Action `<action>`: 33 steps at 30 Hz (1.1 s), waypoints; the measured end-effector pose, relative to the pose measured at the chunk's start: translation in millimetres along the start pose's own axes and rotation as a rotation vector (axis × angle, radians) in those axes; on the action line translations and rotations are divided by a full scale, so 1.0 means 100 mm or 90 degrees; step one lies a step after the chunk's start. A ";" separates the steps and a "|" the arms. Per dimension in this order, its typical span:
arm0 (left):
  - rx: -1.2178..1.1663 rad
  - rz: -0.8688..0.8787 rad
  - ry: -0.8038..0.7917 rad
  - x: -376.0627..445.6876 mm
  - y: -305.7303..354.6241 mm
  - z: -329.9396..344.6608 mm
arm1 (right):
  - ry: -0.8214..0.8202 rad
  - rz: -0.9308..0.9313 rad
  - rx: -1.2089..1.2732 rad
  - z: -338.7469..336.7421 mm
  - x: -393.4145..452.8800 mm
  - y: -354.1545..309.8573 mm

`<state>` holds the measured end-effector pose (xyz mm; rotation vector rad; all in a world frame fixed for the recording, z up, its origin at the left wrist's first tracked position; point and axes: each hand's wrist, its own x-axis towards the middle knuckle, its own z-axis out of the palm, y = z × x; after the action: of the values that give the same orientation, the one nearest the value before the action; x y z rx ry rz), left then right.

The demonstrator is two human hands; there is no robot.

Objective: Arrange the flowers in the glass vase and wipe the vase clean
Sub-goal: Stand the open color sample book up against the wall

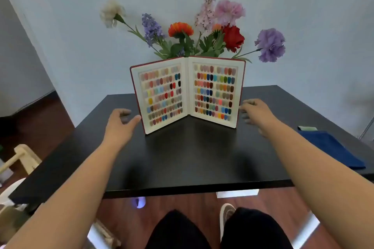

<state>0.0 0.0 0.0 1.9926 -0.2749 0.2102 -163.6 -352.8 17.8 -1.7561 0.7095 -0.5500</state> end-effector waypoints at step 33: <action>0.047 -0.007 -0.052 0.31 -0.77 -0.65 | -0.174 -0.148 -0.059 1.29 0.16 0.20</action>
<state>50.0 87.1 -31.2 2.0781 -0.3123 0.1341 -68.2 -280.3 -37.5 -1.9677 0.3470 -0.4253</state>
